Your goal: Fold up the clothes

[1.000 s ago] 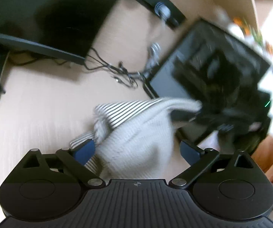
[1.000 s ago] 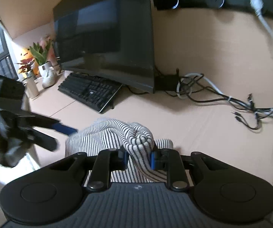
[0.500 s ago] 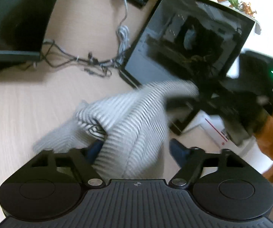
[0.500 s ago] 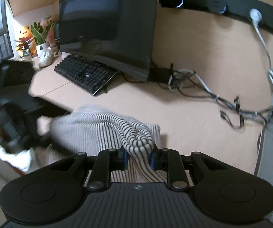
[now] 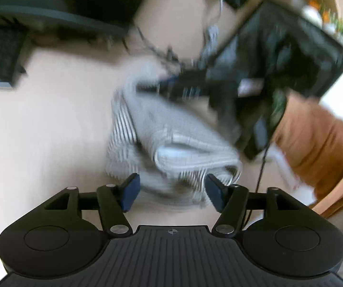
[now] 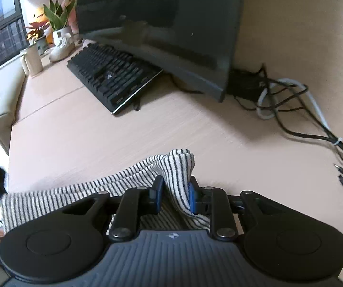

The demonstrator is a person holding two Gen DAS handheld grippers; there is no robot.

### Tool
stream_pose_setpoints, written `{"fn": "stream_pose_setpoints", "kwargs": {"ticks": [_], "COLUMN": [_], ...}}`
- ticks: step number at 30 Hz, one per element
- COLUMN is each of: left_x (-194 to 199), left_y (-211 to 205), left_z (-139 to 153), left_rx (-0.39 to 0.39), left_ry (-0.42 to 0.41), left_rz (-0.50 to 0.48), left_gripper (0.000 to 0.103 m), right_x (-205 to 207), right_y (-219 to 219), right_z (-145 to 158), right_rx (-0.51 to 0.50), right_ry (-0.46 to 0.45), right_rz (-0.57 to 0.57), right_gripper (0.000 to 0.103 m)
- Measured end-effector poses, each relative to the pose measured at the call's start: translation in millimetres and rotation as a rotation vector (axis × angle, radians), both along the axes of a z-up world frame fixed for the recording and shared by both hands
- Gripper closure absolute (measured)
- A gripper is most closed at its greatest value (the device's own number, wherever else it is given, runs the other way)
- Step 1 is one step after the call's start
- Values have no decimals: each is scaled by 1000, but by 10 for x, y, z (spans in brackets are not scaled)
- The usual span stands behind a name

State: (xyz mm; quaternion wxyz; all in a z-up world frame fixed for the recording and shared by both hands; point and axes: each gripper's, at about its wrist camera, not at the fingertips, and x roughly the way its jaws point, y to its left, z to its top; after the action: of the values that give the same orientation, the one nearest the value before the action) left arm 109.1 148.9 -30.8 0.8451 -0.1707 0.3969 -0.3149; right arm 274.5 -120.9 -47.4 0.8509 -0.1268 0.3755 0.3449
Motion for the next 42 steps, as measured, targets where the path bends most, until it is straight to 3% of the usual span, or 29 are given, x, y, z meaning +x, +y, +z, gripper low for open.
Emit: {"fn": "stream_pose_setpoints", "kwargs": {"ticks": [4,8,14,16,18,20,26,33,37,42], "left_x": [54,227,496,547,553,540,514,479,467,477], "left_y": [172,-21,-317,-381,-448,-516,-533,-503,-463,-409], "left_z": [275,331,72,-42,-72,-44,-37,-59,-81,-103], "left_rx": [-121,-166,-65,21,66,108,137,137,138,129], "left_ry": [-60,-61,34,92,98,78,52,42,40,46], "left_rz": [80,40,-5,7,4,-8,-25,-37,-46,-58], "left_gripper": [22,22,22,26,26,25,22,22,22,22], "right_x": [-13,-34,-75,-121,-212,-311,-530,-669,-624,-409], "right_y": [48,38,-93,-180,-305,-460,-1096,-1236,-1222,-1119], "right_z": [-23,-9,24,84,188,297,303,-218,-399,-563], "right_rx": [-7,-5,40,57,68,95,318,434,560,644], "right_ry": [-3,-6,1,-10,-44,-65,102,304,360,429], "right_rz": [14,15,-9,-34,-98,-169,-378,-569,-589,-590], "right_gripper": [81,81,81,71,49,42,29,21,17,13]}}
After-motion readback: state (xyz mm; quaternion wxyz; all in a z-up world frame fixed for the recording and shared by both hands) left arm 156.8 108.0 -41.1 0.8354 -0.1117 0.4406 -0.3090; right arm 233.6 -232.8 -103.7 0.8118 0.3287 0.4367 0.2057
